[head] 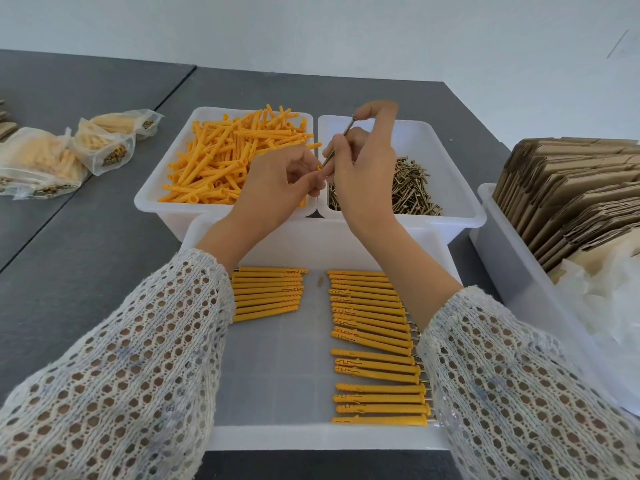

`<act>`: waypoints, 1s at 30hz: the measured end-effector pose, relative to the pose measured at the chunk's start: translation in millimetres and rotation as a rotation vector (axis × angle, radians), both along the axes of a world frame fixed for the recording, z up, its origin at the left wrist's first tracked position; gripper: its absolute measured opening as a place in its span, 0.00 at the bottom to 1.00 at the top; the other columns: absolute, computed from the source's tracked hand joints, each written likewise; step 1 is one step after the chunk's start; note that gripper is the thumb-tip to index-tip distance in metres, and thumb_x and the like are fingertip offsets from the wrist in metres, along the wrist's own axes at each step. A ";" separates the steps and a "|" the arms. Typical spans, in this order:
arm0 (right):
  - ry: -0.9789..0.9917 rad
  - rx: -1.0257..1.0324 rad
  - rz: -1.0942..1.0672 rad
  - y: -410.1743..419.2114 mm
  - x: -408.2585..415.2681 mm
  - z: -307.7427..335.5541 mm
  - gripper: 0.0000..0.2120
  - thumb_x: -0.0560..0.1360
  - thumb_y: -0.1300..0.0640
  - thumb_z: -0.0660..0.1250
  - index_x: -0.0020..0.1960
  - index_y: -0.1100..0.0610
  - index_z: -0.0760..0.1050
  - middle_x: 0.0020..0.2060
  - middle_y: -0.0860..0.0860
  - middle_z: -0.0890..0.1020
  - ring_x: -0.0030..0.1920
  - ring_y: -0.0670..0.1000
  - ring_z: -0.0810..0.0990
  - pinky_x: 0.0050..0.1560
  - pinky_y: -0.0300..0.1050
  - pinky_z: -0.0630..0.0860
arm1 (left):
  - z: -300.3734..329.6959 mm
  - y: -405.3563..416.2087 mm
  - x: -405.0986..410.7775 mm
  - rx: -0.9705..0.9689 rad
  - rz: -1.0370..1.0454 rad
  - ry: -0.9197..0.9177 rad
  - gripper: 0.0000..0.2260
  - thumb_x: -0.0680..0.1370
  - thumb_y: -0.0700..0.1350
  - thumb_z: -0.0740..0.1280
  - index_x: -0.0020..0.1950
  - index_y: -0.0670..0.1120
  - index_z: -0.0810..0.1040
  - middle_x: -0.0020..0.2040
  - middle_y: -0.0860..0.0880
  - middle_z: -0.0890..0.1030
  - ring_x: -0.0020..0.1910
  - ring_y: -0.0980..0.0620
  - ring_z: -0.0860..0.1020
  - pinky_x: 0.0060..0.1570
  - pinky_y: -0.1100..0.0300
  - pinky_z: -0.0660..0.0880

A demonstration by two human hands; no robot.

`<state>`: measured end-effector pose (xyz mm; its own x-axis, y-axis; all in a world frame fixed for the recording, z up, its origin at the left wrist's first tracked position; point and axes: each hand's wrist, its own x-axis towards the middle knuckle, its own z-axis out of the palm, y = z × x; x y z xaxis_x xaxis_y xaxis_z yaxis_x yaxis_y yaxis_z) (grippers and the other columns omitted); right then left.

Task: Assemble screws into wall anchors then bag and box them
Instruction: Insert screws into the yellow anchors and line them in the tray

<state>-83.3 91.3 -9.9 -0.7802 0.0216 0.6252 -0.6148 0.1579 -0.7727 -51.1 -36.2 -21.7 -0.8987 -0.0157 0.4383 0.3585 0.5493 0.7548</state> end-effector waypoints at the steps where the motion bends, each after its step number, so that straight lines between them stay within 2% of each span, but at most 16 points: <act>1: 0.016 0.044 0.008 -0.8 0.8 -0.6 0.13 0.77 0.71 0.58 0.56 0.58 0.60 0.30 0.60 0.78 0.26 0.54 0.77 0.30 0.50 0.77 | -0.2 0.2 0.1 -0.007 0.000 0.003 0.06 0.80 0.41 0.69 0.50 0.38 0.80 0.41 0.46 0.85 0.39 0.54 0.83 0.43 0.68 0.77; 7: 0.049 0.093 0.002 -0.2 -0.8 -0.9 0.12 0.77 0.68 0.59 0.54 0.55 0.61 0.30 0.60 0.78 0.27 0.57 0.77 0.31 0.53 0.75 | -0.7 0.1 -0.2 -0.009 0.001 0.019 0.05 0.80 0.40 0.68 0.50 0.38 0.80 0.40 0.47 0.84 0.38 0.56 0.83 0.42 0.70 0.75; 9: 0.040 0.145 0.010 0.9 -2.9 -2.1 0.09 0.77 0.67 0.60 0.51 0.56 0.63 0.31 0.57 0.79 0.29 0.54 0.78 0.32 0.49 0.76 | -0.7 -0.2 -0.2 -0.003 0.000 0.025 0.06 0.80 0.41 0.68 0.49 0.37 0.80 0.40 0.47 0.84 0.38 0.57 0.83 0.42 0.70 0.75; 11: 0.032 0.244 0.010 2.2 -5.2 -4.9 0.04 0.78 0.65 0.62 0.47 0.58 0.68 0.34 0.51 0.78 0.31 0.46 0.76 0.34 0.42 0.74 | -1.1 -0.7 -0.7 0.013 0.005 0.029 0.06 0.80 0.40 0.68 0.50 0.37 0.80 0.41 0.46 0.85 0.39 0.55 0.83 0.43 0.69 0.76; 13: 0.024 0.323 0.012 2.2 -4.3 -7.5 0.04 0.79 0.62 0.62 0.47 0.61 0.71 0.37 0.50 0.77 0.35 0.48 0.76 0.37 0.45 0.74 | -1.4 -1.5 -1.9 0.038 0.013 0.034 0.06 0.81 0.40 0.67 0.51 0.37 0.80 0.42 0.45 0.85 0.39 0.55 0.83 0.42 0.67 0.77; 15: 0.037 0.340 0.007 1.8 -3.5 -9.5 0.05 0.80 0.60 0.60 0.51 0.62 0.71 0.41 0.53 0.78 0.38 0.51 0.76 0.40 0.48 0.74 | -1.4 -2.5 -3.1 0.062 0.031 0.058 0.07 0.81 0.41 0.67 0.51 0.37 0.80 0.42 0.46 0.85 0.38 0.56 0.82 0.42 0.67 0.76; 18: -0.008 0.359 -0.005 0.1 -2.4 -8.6 0.08 0.81 0.57 0.60 0.56 0.61 0.69 0.40 0.52 0.77 0.38 0.48 0.74 0.39 0.42 0.70 | 0.7 -6.9 -6.2 0.105 0.096 0.118 0.07 0.81 0.42 0.67 0.50 0.38 0.80 0.44 0.47 0.82 0.43 0.54 0.79 0.47 0.61 0.76; 20: -0.079 0.405 0.058 -0.3 -1.6 -8.6 0.07 0.82 0.55 0.60 0.54 0.60 0.70 0.37 0.50 0.76 0.36 0.46 0.73 0.38 0.40 0.68 | 2.8 -9.4 -7.6 0.147 0.125 0.134 0.07 0.81 0.43 0.66 0.51 0.40 0.81 0.48 0.47 0.82 0.49 0.55 0.79 0.53 0.62 0.75; 23: -0.133 0.436 0.166 -4.1 3.0 -9.1 0.09 0.83 0.55 0.59 0.53 0.60 0.74 0.40 0.51 0.78 0.39 0.46 0.74 0.39 0.40 0.69 | 5.3 -10.6 -8.7 0.209 0.091 0.074 0.07 0.82 0.44 0.65 0.53 0.43 0.82 0.52 0.47 0.82 0.54 0.54 0.78 0.56 0.64 0.73; 25: -0.155 0.405 0.188 -7.4 4.3 -7.7 0.09 0.82 0.57 0.60 0.51 0.62 0.76 0.38 0.49 0.77 0.38 0.45 0.72 0.38 0.35 0.68 | 5.5 -12.1 -7.3 0.278 0.020 0.026 0.07 0.83 0.44 0.64 0.52 0.43 0.81 0.49 0.50 0.82 0.51 0.59 0.79 0.50 0.67 0.74; 27: -0.230 0.392 0.210 -8.4 3.1 -4.7 0.08 0.81 0.59 0.62 0.49 0.65 0.75 0.35 0.50 0.74 0.35 0.45 0.70 0.37 0.35 0.67 | 6.2 -14.0 -6.3 0.336 -0.053 -0.046 0.08 0.83 0.45 0.63 0.53 0.43 0.80 0.47 0.51 0.81 0.47 0.63 0.78 0.46 0.70 0.72; 30: -0.399 0.299 0.334 -5.8 3.9 0.6 0.07 0.82 0.61 0.61 0.50 0.65 0.71 0.30 0.52 0.71 0.26 0.47 0.66 0.29 0.40 0.64 | 7.0 -14.0 -7.4 0.411 -0.086 -0.192 0.15 0.84 0.53 0.58 0.56 0.45 0.80 0.53 0.46 0.83 0.52 0.54 0.79 0.51 0.59 0.73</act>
